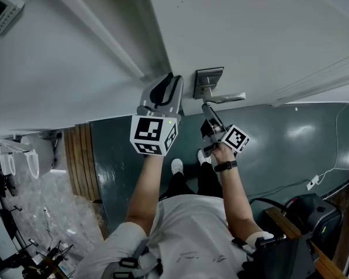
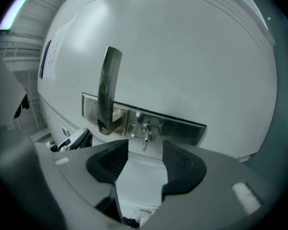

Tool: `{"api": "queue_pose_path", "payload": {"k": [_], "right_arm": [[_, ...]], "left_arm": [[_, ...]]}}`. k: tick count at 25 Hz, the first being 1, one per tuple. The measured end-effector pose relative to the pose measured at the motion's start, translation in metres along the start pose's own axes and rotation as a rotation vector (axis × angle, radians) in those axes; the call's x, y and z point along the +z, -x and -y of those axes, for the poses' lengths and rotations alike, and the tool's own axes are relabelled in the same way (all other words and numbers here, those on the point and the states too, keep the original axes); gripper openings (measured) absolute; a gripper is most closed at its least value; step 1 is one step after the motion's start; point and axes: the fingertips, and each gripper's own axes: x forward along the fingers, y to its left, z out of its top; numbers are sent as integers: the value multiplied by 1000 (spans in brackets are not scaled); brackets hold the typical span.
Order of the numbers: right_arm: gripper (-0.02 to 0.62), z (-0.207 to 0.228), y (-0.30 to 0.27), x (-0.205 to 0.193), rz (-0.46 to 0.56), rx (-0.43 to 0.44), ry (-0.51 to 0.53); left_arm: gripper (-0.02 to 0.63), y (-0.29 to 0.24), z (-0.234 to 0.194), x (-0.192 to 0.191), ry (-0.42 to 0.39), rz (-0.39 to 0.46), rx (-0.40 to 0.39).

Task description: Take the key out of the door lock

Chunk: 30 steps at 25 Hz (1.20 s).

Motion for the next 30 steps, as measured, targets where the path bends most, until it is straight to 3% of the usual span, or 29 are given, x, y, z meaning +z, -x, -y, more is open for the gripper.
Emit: {"api": "queue_pose_path", "payload": {"k": [7,15,19,24,27,30], "right_arm": [[25,8,-9,8,67,-15,-173],[23,7,-8,4,83,-15,-225],[25,5,23,-3,66,-27,-260],[25,-12,55,-4,19,-104,-105],[25,-51,71,7,15,-115,36],[25,-103,90,14,35,-114,221]], "left_arm": [[87,-1,-1,-1,4,-26,13],[92,-3,-4,-1,1,-56,24],[91,-6,0,-2,0,-53,32],[86,-11,-5,-4,-1,-47,27],[39,-2,-4,0,13,-37,15],[20,23,5,19,59,27,-20]]}}
